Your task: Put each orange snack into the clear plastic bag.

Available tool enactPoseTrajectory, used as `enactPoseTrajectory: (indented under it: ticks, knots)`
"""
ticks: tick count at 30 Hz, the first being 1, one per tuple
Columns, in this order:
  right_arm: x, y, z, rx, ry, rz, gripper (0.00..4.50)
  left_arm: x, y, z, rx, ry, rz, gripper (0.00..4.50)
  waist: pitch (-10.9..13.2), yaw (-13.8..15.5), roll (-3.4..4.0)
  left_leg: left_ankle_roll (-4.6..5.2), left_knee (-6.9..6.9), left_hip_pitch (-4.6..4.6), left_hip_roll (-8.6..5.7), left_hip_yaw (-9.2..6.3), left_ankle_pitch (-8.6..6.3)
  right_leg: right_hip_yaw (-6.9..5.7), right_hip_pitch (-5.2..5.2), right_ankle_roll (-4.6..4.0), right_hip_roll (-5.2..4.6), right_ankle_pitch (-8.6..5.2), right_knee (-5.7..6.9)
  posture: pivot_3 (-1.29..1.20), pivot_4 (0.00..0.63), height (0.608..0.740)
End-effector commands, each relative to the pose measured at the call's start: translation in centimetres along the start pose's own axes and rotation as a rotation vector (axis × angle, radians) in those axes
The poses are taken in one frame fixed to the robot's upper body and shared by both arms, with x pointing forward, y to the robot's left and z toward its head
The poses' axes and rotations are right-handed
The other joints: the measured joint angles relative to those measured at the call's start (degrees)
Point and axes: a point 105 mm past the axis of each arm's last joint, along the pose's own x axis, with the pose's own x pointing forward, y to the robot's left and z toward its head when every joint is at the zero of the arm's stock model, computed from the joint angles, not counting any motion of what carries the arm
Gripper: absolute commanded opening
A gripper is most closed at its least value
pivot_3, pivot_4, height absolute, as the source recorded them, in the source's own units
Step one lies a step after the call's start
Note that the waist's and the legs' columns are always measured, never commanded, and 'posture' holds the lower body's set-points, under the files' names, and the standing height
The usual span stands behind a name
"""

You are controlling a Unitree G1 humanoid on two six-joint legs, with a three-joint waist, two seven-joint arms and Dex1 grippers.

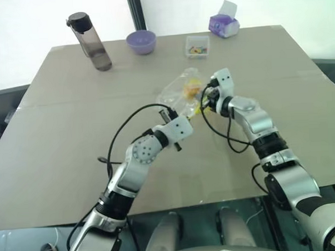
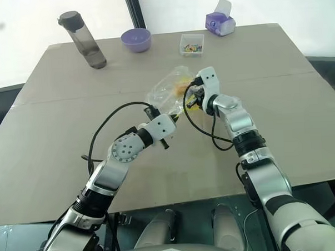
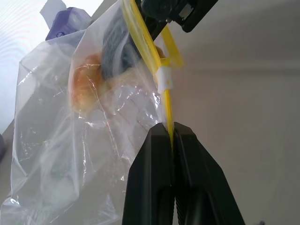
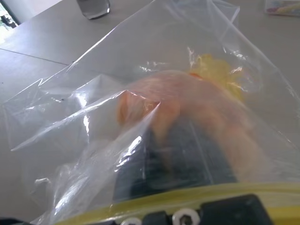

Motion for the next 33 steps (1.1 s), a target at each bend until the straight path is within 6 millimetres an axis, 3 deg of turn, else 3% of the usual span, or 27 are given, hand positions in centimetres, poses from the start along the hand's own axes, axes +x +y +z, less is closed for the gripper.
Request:
enactPoseTrajectory:
  ticks: [1, 3, 11, 15, 18, 27, 33]
  knots:
    - [-0.9, -0.2, 2.1, -0.047, -0.079, 0.019, 2.15, 0.0, 1.1, 0.7, 0.004, -0.026, 0.039, 0.0, 0.0, 0.0, 0.0, 0.0, 0.0, 0.0, 0.0, 0.0, 0.0, 0.0, 0.0, 0.0, 0.0, 0.0, 0.0, 0.0, 0.15, 0.74]
    - [-1.8, 0.3, 1.9, -0.069, -0.079, 0.071, 2.83, -0.1, 1.5, 0.4, -0.013, -0.014, 0.061, 0.0, 0.0, 0.1, 0.0, 0.0, 0.0, -0.03, -0.01, -0.03, 0.0, -0.02, 0.0, 0.0, 0.0, 0.0, -0.01, 0.0, 0.15, 0.74]
    - [-7.9, 0.5, 0.2, -0.122, -0.034, 0.195, 2.83, -0.3, 2.4, -0.2, -0.079, 0.006, 0.096, 0.0, 0.0, -0.1, 0.0, 0.02, 0.02, -0.06, -0.02, -0.02, -0.01, -0.04, 0.01, 0.01, -0.02, 0.0, -0.03, 0.0, 0.15, 0.74]
    - [-9.8, -1.1, -0.2, -0.138, -0.022, 0.124, 2.83, 0.0, 2.2, -0.1, -0.101, -0.007, 0.087, 0.0, 0.0, 0.0, 0.01, 0.17, 0.01, 0.01, 0.02, 0.01, -0.1, -0.02, 0.01, 0.01, 0.01, 0.0, 0.03, 0.0, 0.15, 0.74]
    - [-10.2, -3.0, -1.2, -0.21, 0.029, 0.026, 2.83, 0.1, 2.2, 0.1, -0.103, -0.013, 0.084, 0.0, 0.0, 0.3, 0.0, 0.19, 0.06, -0.01, -0.02, 0.03, -0.11, -0.02, 0.04, 0.01, -0.03, 0.0, -0.01, 0.0, 0.15, 0.74]
    - [-10.5, -5.3, -4.9, -0.588, 0.225, 0.002, 2.83, 0.5, 1.7, 0.3, -0.093, -0.025, 0.061, 0.0, 0.0, 0.2, 0.0, 0.02, 0.06, -0.02, -0.03, 0.06, -0.01, -0.02, 0.04, 0.01, -0.03, 0.0, -0.02, 0.0, 0.15, 0.74]
    - [-8.6, -6.0, -4.6, -0.68, 0.201, -0.042, 2.83, 0.4, 1.0, 0.0, -0.093, -0.02, 0.047, 0.0, 0.0, 0.1, 0.0, 0.01, 0.08, 0.04, -0.01, 0.08, 0.0, 0.0, 0.08, 0.01, -0.02, 0.0, 0.0, 0.0, 0.15, 0.74]
